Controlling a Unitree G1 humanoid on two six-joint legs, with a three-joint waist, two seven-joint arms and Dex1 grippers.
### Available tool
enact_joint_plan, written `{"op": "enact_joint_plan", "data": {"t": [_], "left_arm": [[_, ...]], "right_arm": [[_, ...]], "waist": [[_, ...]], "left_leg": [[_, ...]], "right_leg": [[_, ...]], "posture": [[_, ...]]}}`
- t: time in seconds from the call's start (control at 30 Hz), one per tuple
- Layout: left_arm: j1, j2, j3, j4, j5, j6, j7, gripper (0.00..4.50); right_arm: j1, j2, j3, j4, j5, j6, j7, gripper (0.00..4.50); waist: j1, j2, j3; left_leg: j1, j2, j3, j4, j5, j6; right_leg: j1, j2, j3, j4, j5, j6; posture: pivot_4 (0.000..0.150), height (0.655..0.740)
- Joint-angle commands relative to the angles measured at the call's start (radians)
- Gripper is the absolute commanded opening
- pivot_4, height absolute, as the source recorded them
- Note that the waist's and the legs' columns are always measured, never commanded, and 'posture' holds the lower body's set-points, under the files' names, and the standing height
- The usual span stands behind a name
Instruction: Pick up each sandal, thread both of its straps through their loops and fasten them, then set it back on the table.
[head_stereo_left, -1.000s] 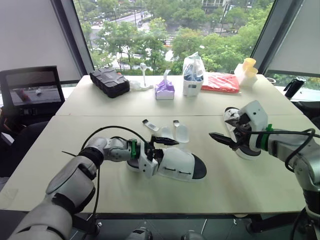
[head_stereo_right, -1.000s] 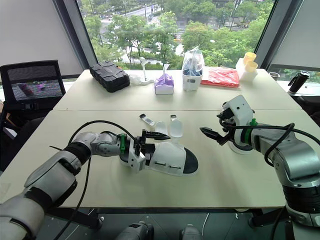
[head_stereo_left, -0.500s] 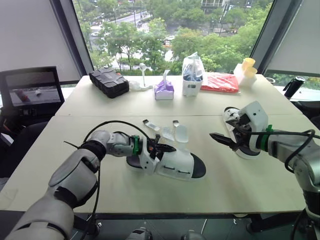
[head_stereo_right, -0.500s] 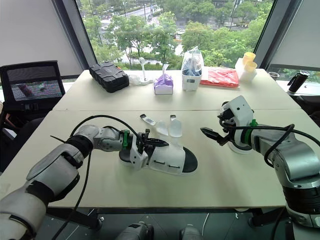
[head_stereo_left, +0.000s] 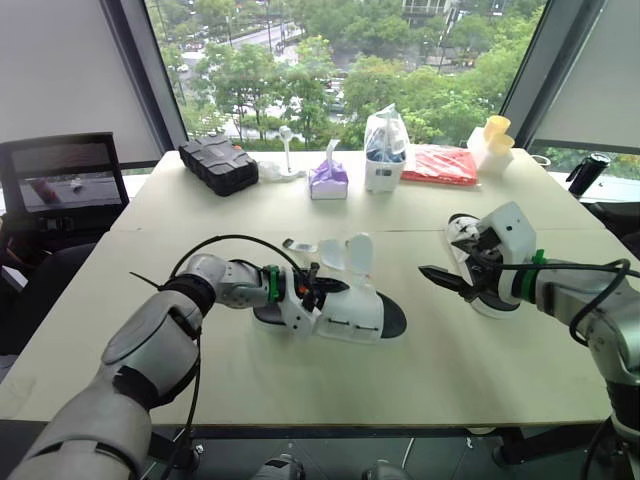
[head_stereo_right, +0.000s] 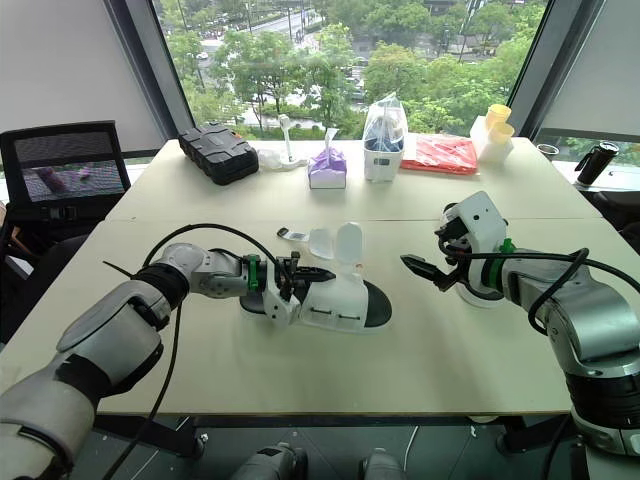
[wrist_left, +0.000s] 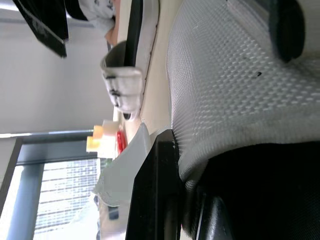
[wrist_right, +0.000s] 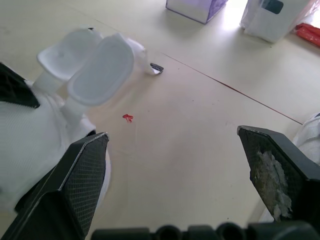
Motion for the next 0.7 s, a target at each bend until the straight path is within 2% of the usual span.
{"op": "enact_joint_plan", "data": {"t": [0.03, 0.23, 0.47, 0.6, 0.7], "left_arm": [[-0.027, 0.005, -0.010, 0.045, 0.026, 0.102, 0.024, 0.03], [-0.025, -0.011, -0.011, 0.070, 0.023, 0.146, 0.039, 0.03], [0.015, -0.019, 0.007, 0.082, -0.031, 0.098, -0.027, 0.03], [0.021, -0.017, 0.014, 0.074, -0.055, 0.075, -0.044, 1.55], [0.023, -0.017, 0.014, 0.073, -0.064, 0.072, -0.060, 3.12]], "right_arm": [[-0.004, -0.008, -0.015, -0.031, 0.001, -0.004, -0.002, 4.50], [-0.002, -0.011, -0.016, -0.037, 0.001, 0.001, -0.002, 4.50], [0.002, -0.013, -0.014, -0.040, 0.000, 0.006, -0.001, 4.50], [-0.001, -0.013, -0.008, -0.037, -0.001, 0.006, 0.001, 4.50], [-0.003, -0.019, 0.011, -0.028, -0.012, -0.004, 0.007, 4.50]], "waist": [[0.000, 0.000, 0.000], [0.000, 0.000, 0.000], [0.000, 0.000, 0.000], [-0.002, 0.000, 0.000], [0.000, 0.000, 0.000]], "left_leg": [[0.000, 0.000, 0.000, 0.000, 0.000, 0.000], [0.000, 0.000, 0.000, 0.000, 0.000, 0.000], [0.000, 0.000, 0.000, 0.000, 0.000, 0.000], [-0.001, 0.000, 0.000, -0.001, 0.000, 0.000], [-0.005, 0.000, 0.000, -0.001, 0.000, 0.000]], "right_leg": [[0.000, 0.000, 0.000, 0.000, 0.000, 0.000], [-0.001, 0.000, 0.000, 0.000, 0.000, 0.000], [-0.001, 0.000, 0.000, 0.000, 0.000, 0.000], [-0.001, -0.001, 0.000, 0.000, 0.000, 0.000], [-0.005, -0.001, 0.000, 0.000, 0.000, 0.000]], "posture": [[0.150, 0.7400], [0.150, 0.7400], [0.150, 0.7400], [0.150, 0.7400], [0.150, 0.7400]]}}
